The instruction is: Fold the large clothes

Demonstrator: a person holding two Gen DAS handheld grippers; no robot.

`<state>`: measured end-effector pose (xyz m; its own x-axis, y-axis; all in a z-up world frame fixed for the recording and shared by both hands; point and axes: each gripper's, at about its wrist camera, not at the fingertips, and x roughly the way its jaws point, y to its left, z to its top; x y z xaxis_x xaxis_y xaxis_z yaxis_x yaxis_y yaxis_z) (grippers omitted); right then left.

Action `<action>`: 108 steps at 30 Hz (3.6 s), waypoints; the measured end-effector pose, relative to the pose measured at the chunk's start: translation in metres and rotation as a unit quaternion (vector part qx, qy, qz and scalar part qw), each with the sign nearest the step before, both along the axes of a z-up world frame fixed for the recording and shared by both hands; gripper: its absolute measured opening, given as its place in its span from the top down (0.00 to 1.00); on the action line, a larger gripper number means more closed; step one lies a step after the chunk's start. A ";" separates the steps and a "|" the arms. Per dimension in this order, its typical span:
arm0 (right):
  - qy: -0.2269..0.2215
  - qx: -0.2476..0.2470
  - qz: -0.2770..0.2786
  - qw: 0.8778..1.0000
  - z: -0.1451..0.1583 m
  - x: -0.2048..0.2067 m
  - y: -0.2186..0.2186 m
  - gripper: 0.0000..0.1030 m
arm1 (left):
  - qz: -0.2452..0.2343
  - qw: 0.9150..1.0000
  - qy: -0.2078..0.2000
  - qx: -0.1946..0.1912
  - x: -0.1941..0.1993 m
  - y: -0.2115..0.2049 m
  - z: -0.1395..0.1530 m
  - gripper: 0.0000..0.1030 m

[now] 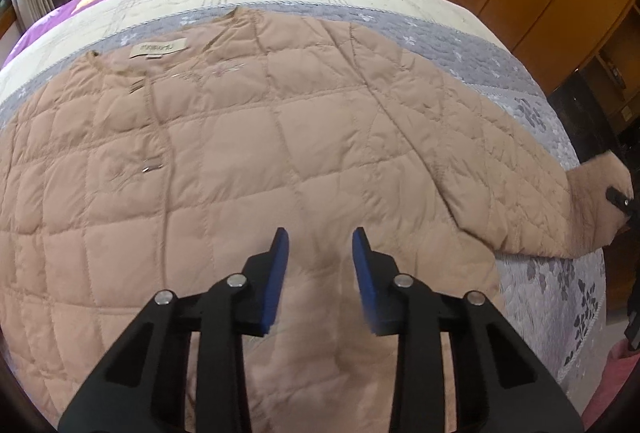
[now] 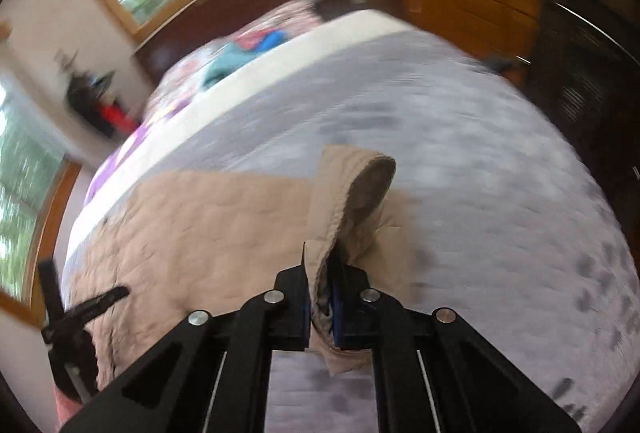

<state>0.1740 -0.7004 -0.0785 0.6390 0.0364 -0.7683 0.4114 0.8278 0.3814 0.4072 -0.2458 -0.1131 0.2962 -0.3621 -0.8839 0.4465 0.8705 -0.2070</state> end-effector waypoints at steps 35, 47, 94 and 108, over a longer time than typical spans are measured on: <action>0.030 0.002 0.010 0.999 -0.034 -0.009 0.029 0.63 | -0.089 0.989 0.075 -0.086 -0.028 -0.107 -0.006 0.81; 0.009 0.062 0.023 0.998 -0.054 0.001 0.028 0.63 | -0.055 0.986 -0.015 -0.154 -0.041 -0.032 0.058 0.98; 0.026 -0.046 0.188 0.981 -0.018 0.116 0.227 0.61 | 0.145 0.983 -0.083 -0.073 0.005 0.178 0.045 0.87; 0.073 -0.037 0.197 0.977 -0.071 0.142 0.255 0.63 | 0.098 0.994 -0.014 -0.053 0.015 0.141 -0.027 0.87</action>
<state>0.3162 -0.4453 -0.1496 0.4698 0.1981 -0.8603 0.1012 0.9560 0.2755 0.4224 -0.1050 -0.1400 0.3942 -0.3859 -0.8341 0.2783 0.9151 -0.2918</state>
